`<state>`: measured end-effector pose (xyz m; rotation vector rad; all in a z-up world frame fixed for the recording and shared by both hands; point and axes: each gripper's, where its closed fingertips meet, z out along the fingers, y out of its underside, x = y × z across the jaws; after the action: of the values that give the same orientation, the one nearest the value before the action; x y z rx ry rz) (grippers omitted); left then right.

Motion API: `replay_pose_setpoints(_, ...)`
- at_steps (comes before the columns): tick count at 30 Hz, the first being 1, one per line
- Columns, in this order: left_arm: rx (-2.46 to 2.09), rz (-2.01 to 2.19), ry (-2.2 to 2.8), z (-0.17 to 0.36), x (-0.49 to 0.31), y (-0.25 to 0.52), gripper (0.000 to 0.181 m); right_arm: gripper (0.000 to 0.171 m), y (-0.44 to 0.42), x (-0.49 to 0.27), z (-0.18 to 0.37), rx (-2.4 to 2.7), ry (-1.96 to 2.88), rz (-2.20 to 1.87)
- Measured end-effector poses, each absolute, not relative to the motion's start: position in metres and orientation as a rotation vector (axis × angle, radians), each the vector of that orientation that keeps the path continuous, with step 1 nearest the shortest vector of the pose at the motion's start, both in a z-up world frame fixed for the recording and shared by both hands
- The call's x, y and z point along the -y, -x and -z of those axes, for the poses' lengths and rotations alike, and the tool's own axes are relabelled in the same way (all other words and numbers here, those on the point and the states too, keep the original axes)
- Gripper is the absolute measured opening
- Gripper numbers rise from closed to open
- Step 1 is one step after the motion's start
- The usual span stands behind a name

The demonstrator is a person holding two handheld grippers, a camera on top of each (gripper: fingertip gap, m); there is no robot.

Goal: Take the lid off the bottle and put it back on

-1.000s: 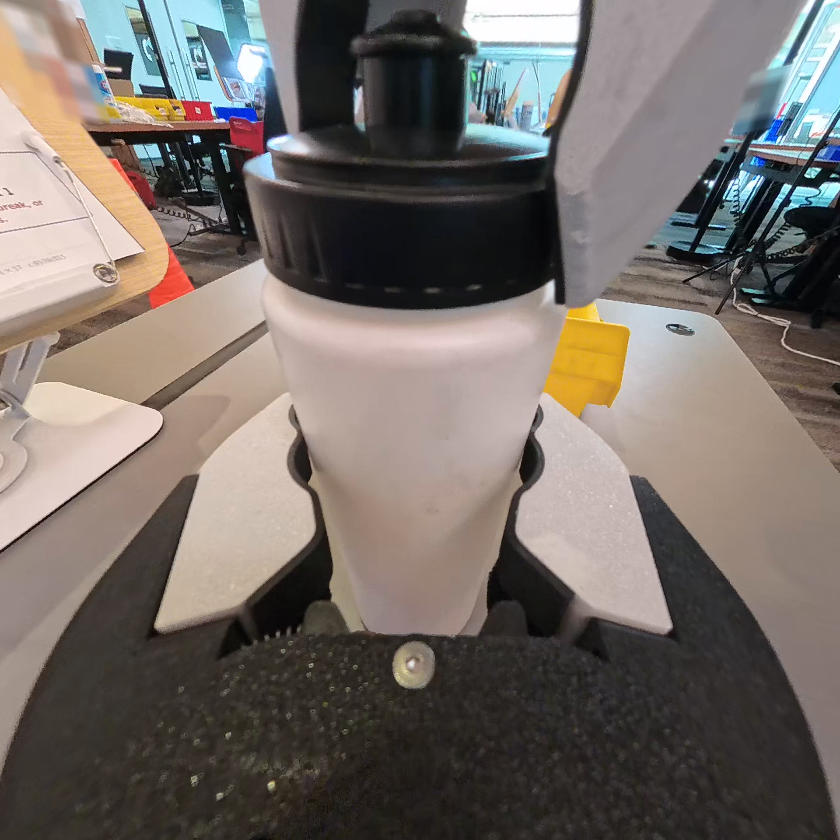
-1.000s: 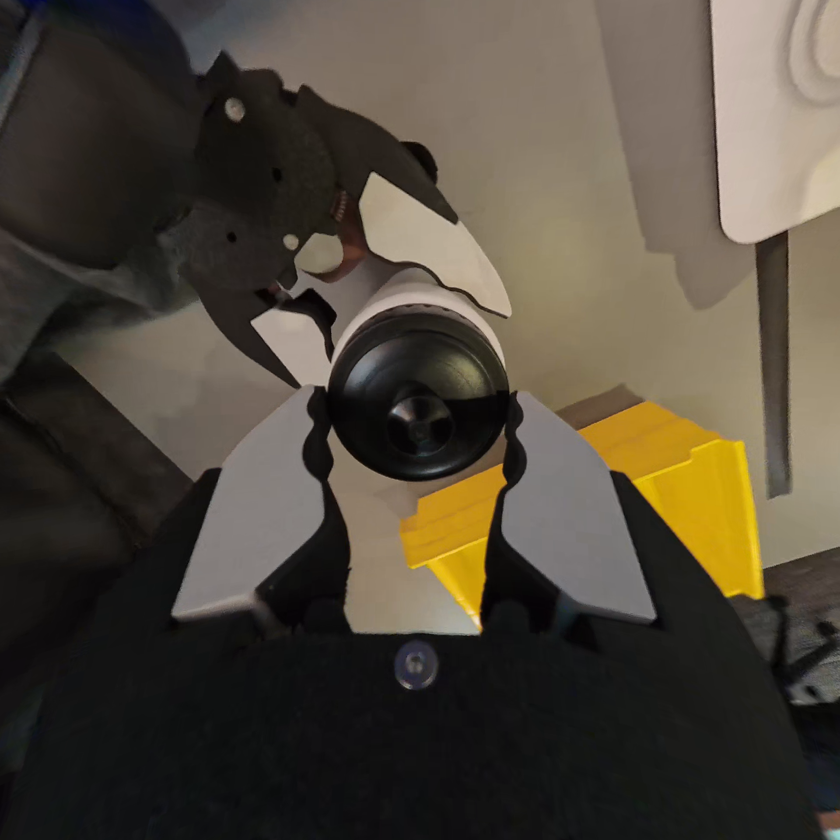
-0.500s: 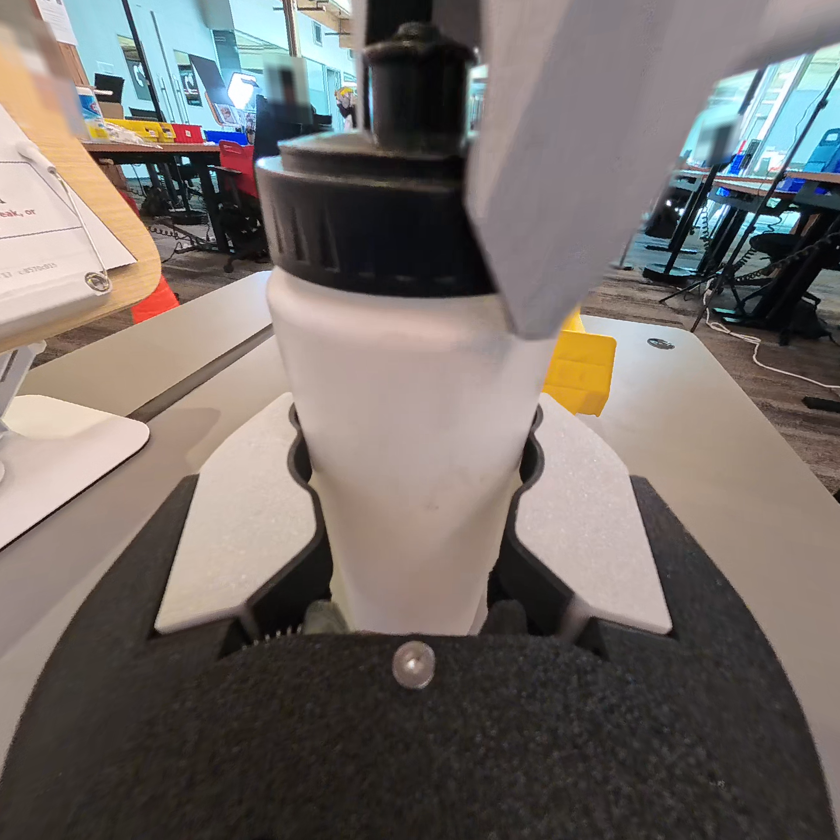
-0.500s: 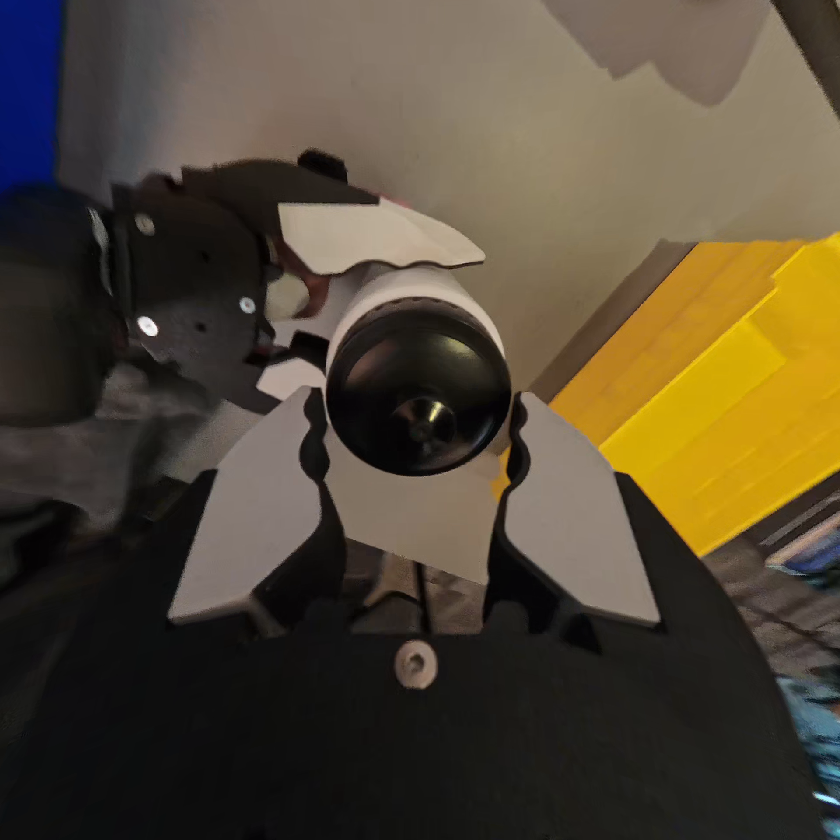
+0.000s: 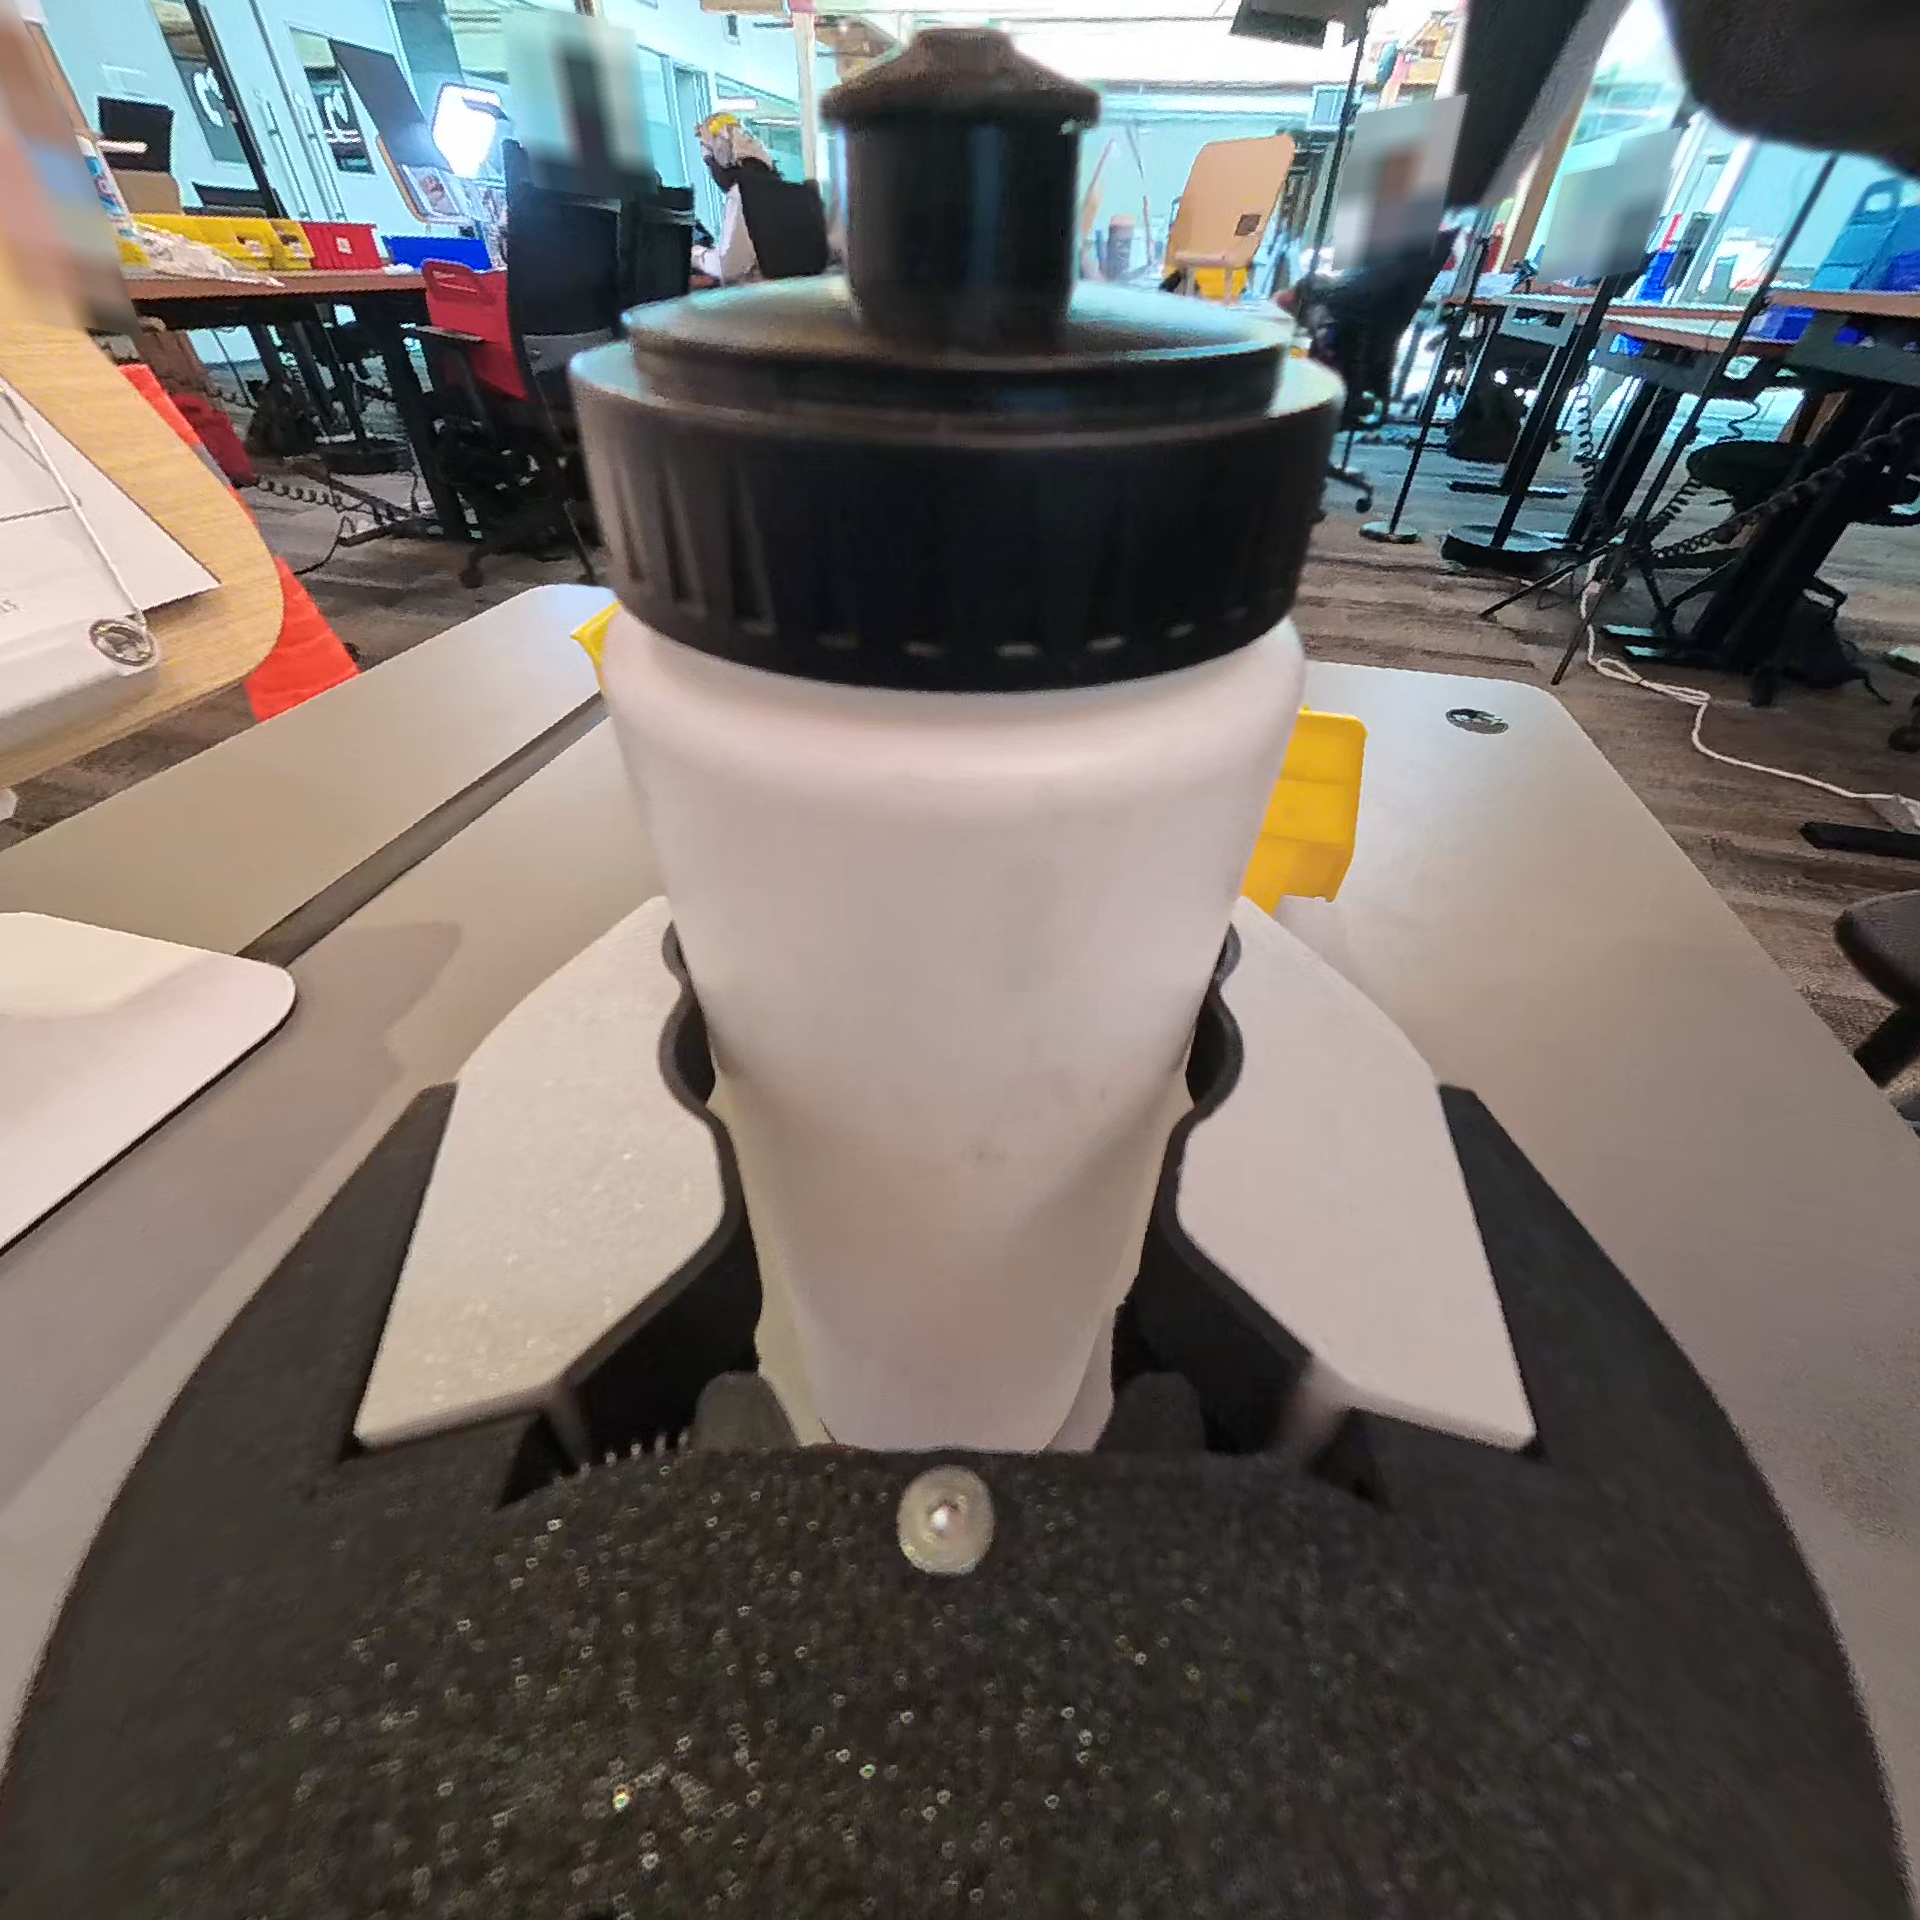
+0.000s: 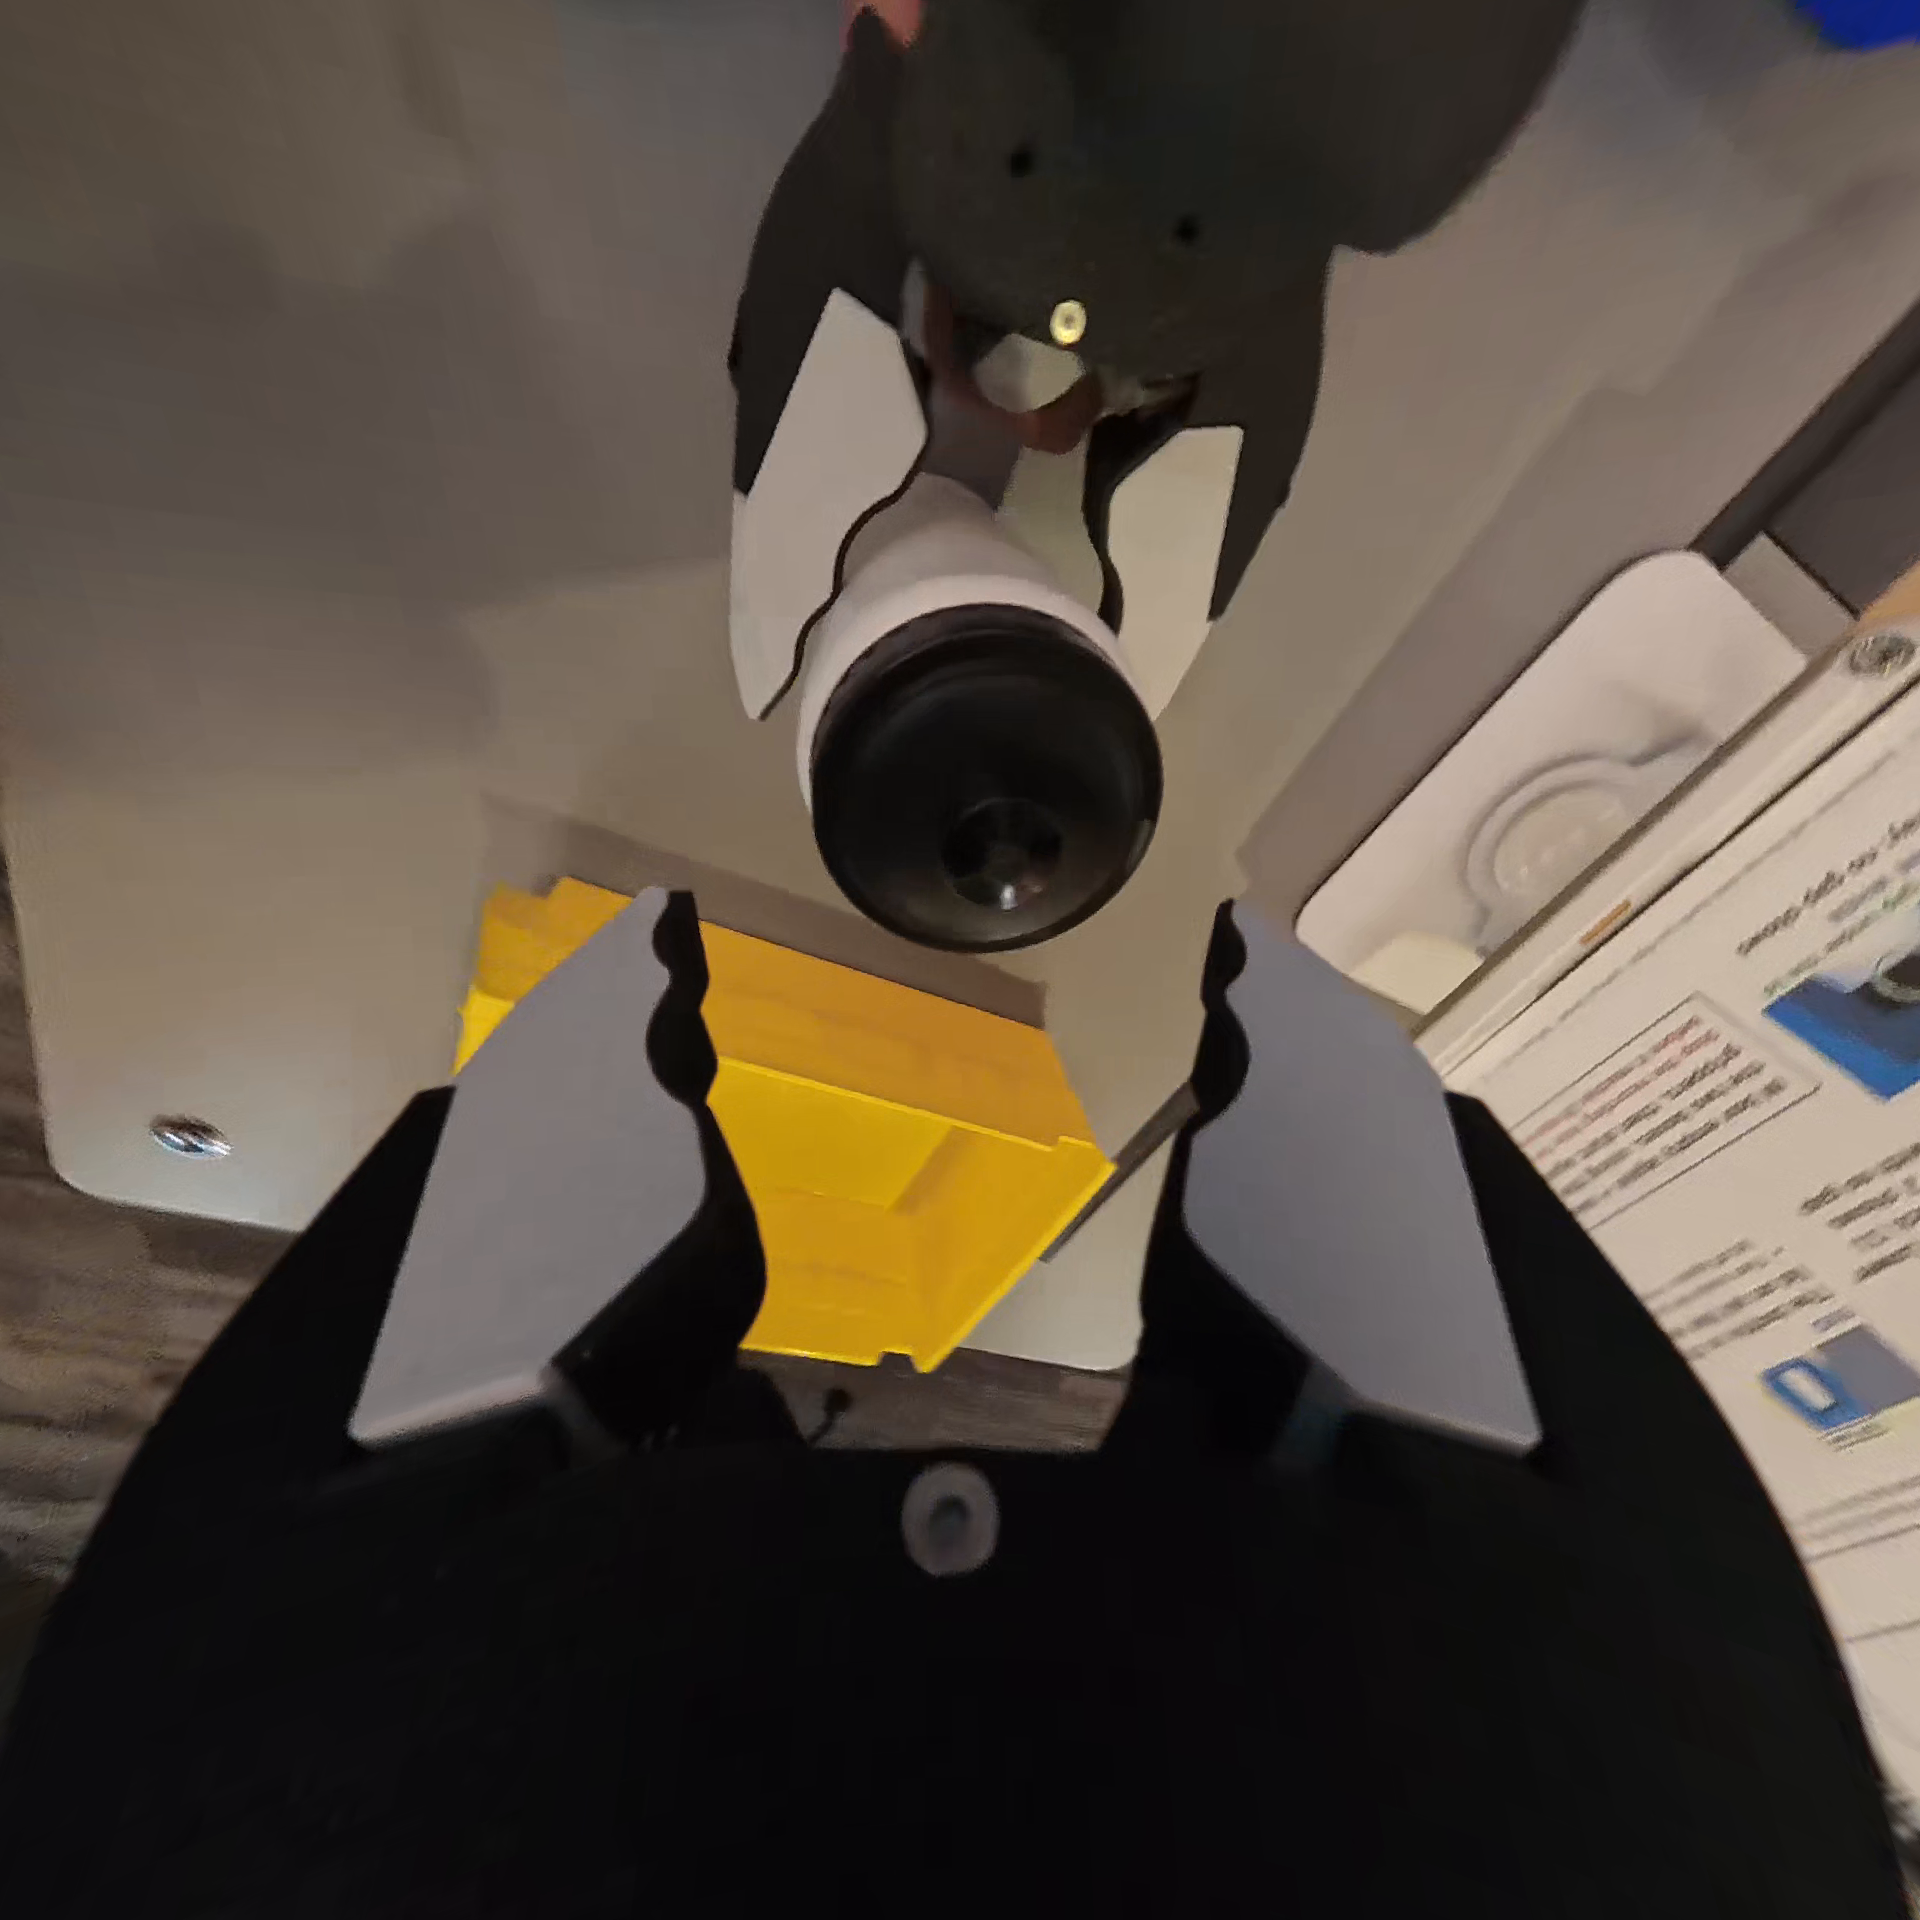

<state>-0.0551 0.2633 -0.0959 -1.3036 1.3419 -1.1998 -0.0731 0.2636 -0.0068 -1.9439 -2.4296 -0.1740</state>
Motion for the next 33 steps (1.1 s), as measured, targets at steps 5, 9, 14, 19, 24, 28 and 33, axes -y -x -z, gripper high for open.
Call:
replay_pose_setpoints(5, -1.357, 1.235, 1.286, 0.096, -0.262, 0.054, 0.09, 0.093, 0.084, -0.273, 0.018, 2.571, 1.745, 0.102)
replay_pose_setpoints(9, -1.363, 1.233, 1.3, 0.097, -0.262, 0.055, 0.09, 0.088, 0.085, -0.273, 0.033, 2.658, 1.67, 0.015)
replay_pose_setpoints(14, -1.359, 1.24, 1.298, 0.097, -0.262, 0.055, 0.09, 0.073, 0.086, -0.268, 0.036, 2.695, 1.647, -0.087)
replay_pose_setpoints(19, -1.346, 1.23, 1.309, 0.097, -0.264, 0.055, 0.09, 0.072, 0.086, -0.27, 0.036, 2.602, 1.79, -0.101)
replay_pose_setpoints(24, -1.33, 1.213, 1.331, 0.097, -0.267, 0.057, 0.09, 0.073, 0.089, -0.272, 0.036, 2.431, 2.019, -0.112)
replay_pose_setpoints(28, -1.328, 1.194, 1.344, 0.098, -0.268, 0.059, 0.09, 0.072, 0.091, -0.273, 0.036, 2.225, 2.263, -0.078)
replay_pose_setpoints(33, -1.336, 1.17, 1.337, 0.098, -0.265, 0.056, 0.089, 0.072, 0.086, -0.268, 0.036, 1.934, 2.545, 0.026)
